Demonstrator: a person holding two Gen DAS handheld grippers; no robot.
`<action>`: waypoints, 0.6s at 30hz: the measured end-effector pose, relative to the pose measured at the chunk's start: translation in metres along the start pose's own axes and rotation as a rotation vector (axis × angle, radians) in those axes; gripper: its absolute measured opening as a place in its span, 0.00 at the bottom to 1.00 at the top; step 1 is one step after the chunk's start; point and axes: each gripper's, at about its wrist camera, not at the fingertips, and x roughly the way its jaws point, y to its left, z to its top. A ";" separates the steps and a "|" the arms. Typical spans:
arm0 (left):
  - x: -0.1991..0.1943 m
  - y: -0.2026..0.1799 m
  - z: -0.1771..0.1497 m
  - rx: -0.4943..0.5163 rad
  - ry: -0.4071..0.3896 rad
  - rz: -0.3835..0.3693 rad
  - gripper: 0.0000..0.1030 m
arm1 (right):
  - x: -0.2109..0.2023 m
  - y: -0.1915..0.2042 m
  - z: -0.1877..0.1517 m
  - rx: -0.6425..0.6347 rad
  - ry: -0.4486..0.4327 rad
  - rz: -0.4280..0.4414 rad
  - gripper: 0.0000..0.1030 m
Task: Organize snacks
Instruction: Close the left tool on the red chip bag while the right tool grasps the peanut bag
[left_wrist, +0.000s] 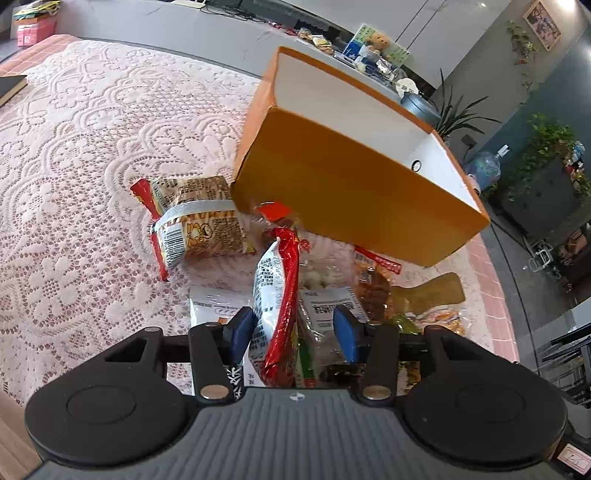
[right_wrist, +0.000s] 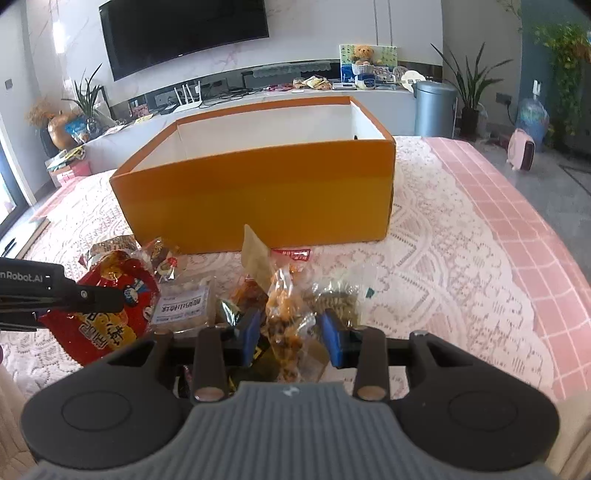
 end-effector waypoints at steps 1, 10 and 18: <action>0.001 0.001 0.001 0.001 0.002 0.006 0.52 | 0.000 0.000 0.001 -0.003 -0.002 0.001 0.34; -0.007 0.000 -0.001 0.040 -0.026 0.034 0.26 | -0.001 -0.001 0.003 -0.009 -0.010 0.033 0.21; -0.046 -0.013 0.004 0.093 -0.137 0.011 0.26 | -0.022 0.004 0.012 -0.013 -0.061 0.055 0.21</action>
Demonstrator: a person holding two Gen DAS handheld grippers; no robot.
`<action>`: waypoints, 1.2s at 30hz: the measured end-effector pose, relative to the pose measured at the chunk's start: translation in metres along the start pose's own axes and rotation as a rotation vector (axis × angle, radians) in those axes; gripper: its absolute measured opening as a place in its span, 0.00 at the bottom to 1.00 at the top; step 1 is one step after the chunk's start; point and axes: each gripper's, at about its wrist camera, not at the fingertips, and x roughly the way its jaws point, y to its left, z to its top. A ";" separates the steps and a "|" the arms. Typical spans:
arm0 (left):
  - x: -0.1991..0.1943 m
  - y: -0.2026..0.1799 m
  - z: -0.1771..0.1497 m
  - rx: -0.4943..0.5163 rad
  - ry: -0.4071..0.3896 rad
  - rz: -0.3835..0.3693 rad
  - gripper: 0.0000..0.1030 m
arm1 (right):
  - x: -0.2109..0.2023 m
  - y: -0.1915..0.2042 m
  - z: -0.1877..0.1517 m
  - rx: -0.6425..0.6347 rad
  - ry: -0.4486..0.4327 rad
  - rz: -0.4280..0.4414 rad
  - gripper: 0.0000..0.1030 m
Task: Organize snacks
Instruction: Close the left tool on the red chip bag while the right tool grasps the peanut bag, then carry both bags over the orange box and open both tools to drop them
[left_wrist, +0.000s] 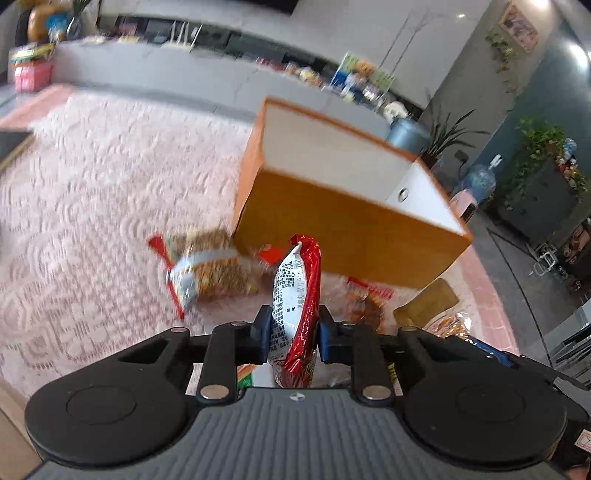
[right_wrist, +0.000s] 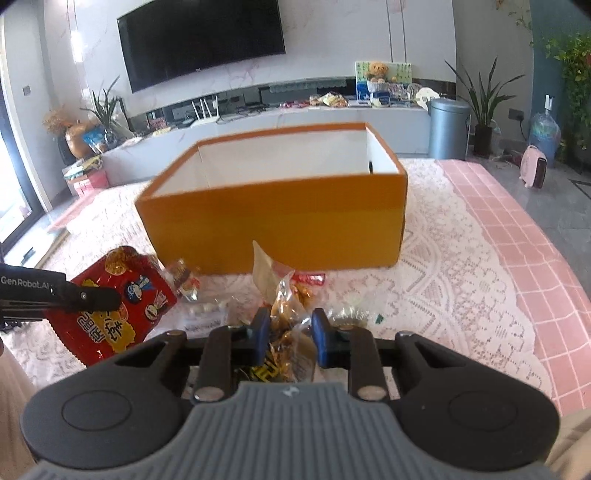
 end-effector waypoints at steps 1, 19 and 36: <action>-0.005 -0.003 0.003 0.008 -0.015 -0.006 0.26 | -0.004 0.001 0.003 0.002 -0.010 0.003 0.21; -0.022 -0.049 0.083 0.110 -0.167 -0.054 0.26 | -0.036 0.028 0.094 -0.075 -0.205 0.064 0.21; 0.044 -0.058 0.146 0.127 -0.192 0.022 0.26 | 0.055 0.034 0.177 0.001 -0.216 0.056 0.21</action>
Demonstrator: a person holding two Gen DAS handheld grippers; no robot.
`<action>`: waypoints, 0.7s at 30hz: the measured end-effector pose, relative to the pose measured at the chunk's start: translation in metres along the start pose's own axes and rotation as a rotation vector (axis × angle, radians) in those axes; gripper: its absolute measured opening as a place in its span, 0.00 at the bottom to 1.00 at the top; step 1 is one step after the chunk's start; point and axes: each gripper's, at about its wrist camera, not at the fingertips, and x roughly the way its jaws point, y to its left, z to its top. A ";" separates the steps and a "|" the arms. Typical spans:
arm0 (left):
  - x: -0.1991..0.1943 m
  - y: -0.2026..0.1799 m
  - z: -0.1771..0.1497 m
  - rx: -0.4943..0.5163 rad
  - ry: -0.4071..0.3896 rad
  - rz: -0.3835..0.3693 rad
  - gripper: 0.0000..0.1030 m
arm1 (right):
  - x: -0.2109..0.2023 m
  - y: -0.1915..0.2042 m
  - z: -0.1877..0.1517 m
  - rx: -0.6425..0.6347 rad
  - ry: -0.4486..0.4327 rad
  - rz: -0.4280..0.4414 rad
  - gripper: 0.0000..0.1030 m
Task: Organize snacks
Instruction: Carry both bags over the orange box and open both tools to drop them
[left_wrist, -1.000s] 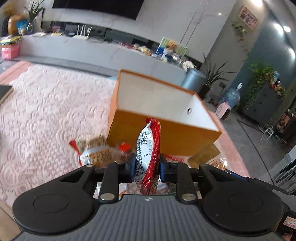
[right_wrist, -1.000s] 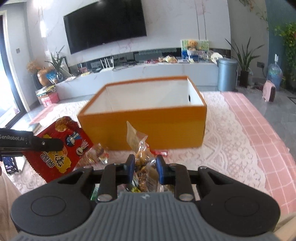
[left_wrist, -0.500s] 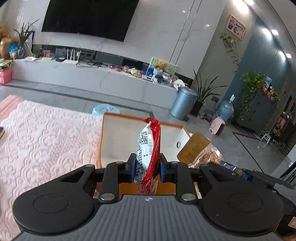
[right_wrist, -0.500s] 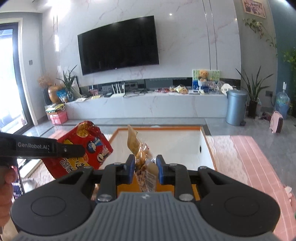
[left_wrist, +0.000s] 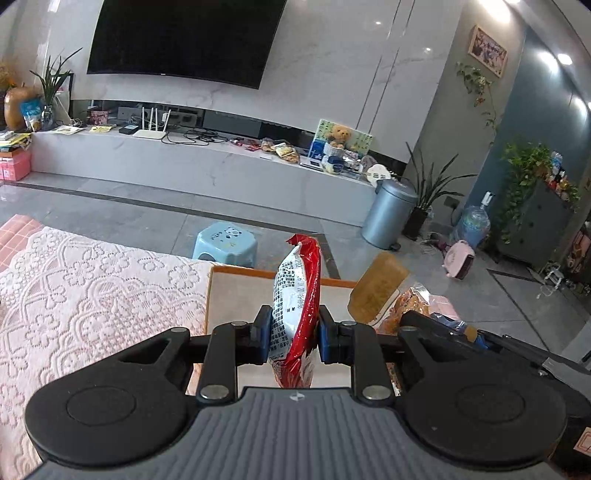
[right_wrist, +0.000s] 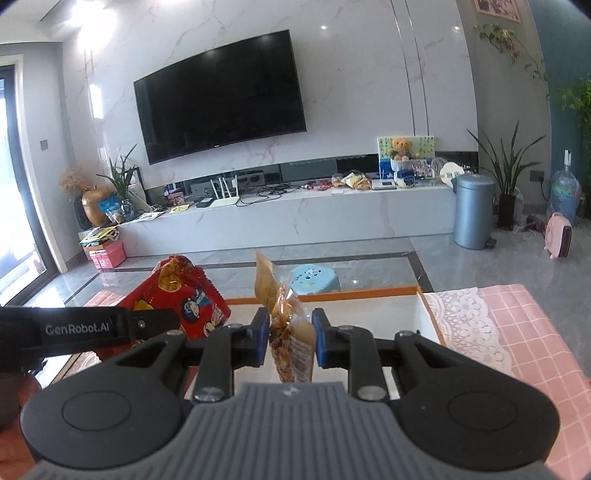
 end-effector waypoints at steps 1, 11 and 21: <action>0.005 0.001 0.001 0.001 0.002 0.008 0.26 | 0.009 0.001 0.001 0.000 0.008 -0.006 0.21; 0.069 0.007 -0.005 0.057 0.098 0.094 0.25 | 0.099 0.003 -0.011 0.025 0.148 -0.031 0.21; 0.103 0.015 -0.017 0.090 0.294 0.160 0.25 | 0.156 -0.001 -0.040 0.037 0.397 -0.061 0.21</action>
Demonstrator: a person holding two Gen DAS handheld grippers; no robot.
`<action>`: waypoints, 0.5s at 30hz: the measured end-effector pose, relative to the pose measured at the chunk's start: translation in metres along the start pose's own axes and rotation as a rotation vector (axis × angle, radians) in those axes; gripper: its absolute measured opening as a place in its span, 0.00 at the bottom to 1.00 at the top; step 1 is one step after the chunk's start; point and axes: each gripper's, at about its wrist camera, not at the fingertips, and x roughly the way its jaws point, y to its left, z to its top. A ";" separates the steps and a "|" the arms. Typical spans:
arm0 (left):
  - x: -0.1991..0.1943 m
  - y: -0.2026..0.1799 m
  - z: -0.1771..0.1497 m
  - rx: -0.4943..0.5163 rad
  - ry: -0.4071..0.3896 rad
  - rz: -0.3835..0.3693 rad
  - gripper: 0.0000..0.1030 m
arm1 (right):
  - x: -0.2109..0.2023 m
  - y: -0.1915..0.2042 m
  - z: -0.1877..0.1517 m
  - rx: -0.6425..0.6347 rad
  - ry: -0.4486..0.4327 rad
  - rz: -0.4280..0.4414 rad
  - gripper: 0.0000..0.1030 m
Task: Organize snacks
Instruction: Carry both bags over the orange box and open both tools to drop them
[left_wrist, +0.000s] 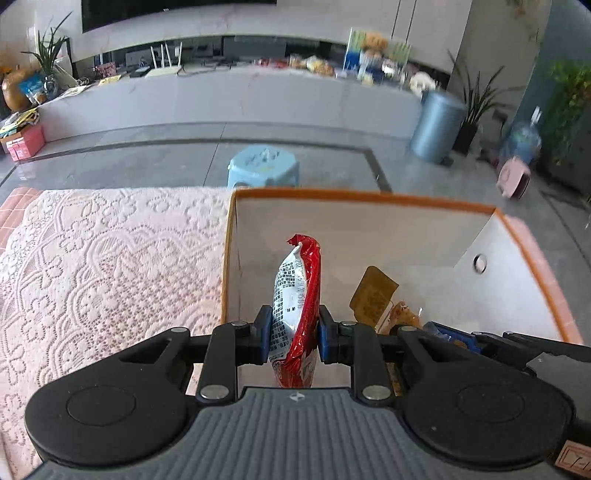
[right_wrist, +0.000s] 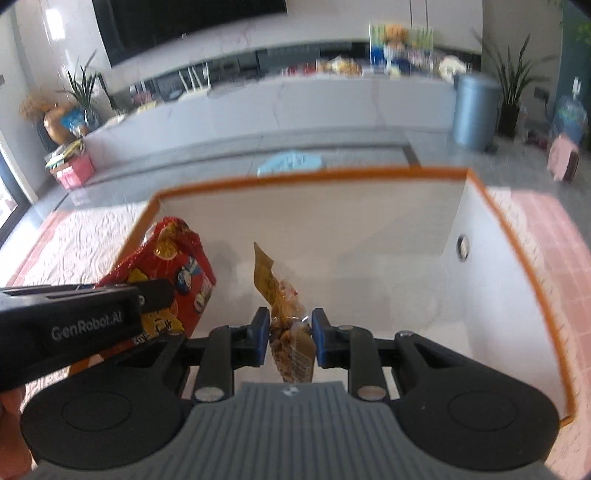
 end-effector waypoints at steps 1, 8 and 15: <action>0.001 -0.001 0.000 0.008 0.010 0.011 0.26 | 0.004 -0.001 0.000 0.014 0.019 0.008 0.21; 0.002 0.000 -0.005 0.047 0.063 0.062 0.26 | 0.016 -0.004 -0.006 0.075 0.103 0.041 0.21; -0.010 -0.003 -0.006 0.082 0.034 0.059 0.37 | 0.016 -0.003 -0.007 0.077 0.103 0.036 0.21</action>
